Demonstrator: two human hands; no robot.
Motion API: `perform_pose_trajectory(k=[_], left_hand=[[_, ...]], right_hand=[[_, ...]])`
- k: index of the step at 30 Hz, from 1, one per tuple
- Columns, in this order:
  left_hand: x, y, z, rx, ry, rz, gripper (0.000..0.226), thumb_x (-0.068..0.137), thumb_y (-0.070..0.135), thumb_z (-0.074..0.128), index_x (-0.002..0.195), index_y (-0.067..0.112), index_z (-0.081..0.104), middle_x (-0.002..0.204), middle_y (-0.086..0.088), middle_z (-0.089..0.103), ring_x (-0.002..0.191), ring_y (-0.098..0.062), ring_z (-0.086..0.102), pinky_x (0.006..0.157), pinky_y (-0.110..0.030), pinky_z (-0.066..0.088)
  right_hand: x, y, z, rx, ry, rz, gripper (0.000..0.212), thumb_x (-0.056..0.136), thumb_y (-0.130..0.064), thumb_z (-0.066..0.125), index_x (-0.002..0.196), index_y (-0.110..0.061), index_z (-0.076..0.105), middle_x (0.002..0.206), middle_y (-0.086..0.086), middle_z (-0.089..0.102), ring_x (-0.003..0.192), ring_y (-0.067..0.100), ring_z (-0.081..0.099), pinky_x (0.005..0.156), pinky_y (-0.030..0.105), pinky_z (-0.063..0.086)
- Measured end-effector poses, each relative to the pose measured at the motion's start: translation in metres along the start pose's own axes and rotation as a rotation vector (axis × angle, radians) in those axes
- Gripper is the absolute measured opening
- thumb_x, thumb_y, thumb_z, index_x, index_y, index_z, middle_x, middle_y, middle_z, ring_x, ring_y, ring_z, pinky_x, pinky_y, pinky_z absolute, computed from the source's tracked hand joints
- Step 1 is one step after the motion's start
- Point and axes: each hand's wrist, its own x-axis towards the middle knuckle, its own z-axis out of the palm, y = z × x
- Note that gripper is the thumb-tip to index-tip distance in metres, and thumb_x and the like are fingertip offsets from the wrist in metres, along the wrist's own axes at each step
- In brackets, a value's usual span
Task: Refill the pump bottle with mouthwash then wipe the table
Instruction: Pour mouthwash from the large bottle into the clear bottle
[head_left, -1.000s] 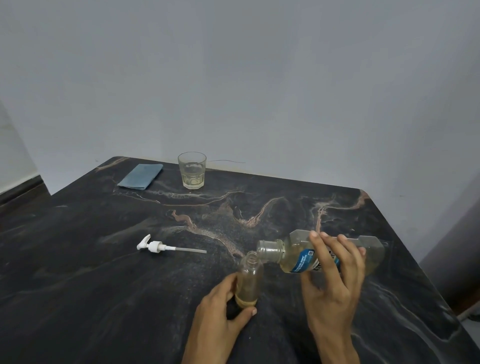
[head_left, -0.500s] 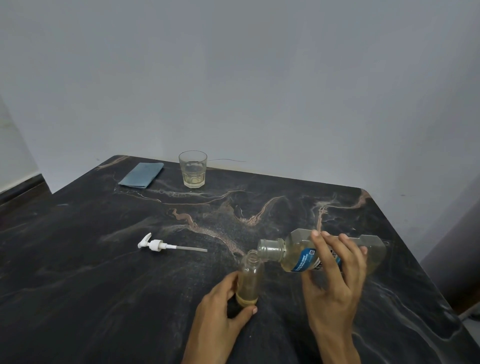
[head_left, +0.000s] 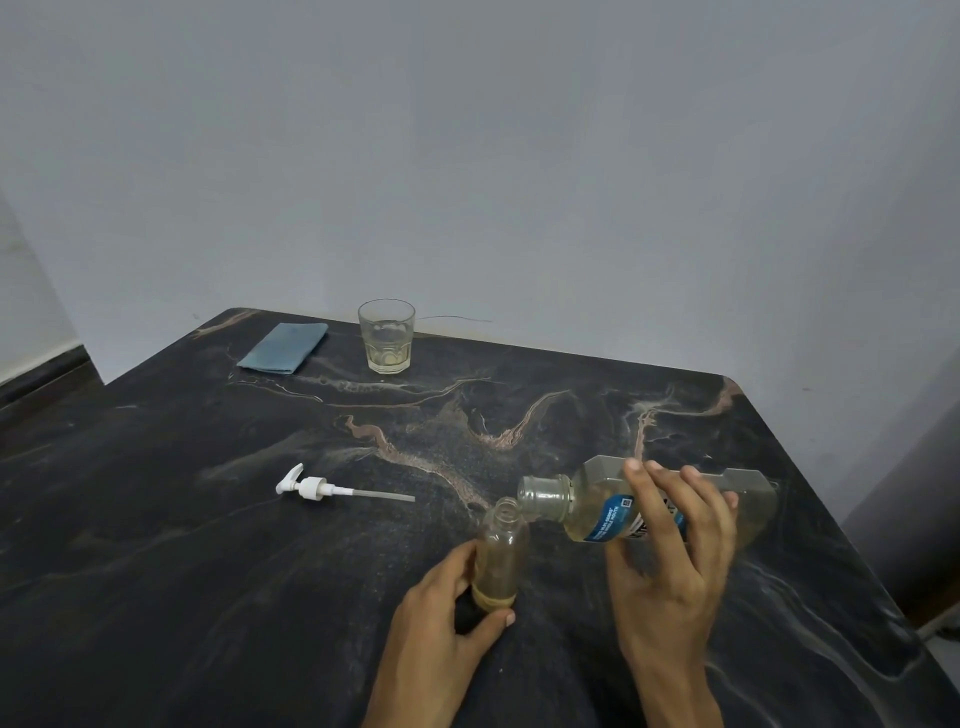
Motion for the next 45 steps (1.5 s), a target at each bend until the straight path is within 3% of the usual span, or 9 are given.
perform_pose_trajectory(k=[17, 45], left_hand=[[-0.0004, -0.0003, -0.0001, -0.008, 0.009, 0.017, 0.057, 0.07, 0.021, 0.081, 0.116, 0.038, 0.054, 0.111, 0.017, 0.066, 0.103, 0.008, 0.061, 0.095, -0.028, 0.05], [-0.0004, -0.0026, 0.0005, 0.004, 0.008, 0.014, 0.056, 0.07, 0.022, 0.081, 0.119, 0.031, 0.056, 0.111, 0.014, 0.066, 0.103, 0.006, 0.061, 0.095, -0.028, 0.049]], right_hand=[[0.0003, -0.0025, 0.001, 0.012, 0.012, 0.004, 0.089, 0.05, 0.015, 0.085, 0.123, -0.021, 0.049, 0.119, -0.001, 0.048, 0.117, 0.026, 0.043, 0.119, 0.033, 0.012], [0.0007, -0.0041, -0.0003, 0.008, 0.021, 0.002, 0.089, 0.05, 0.016, 0.084, 0.123, -0.021, 0.049, 0.119, -0.001, 0.048, 0.117, 0.026, 0.042, 0.118, 0.034, 0.013]])
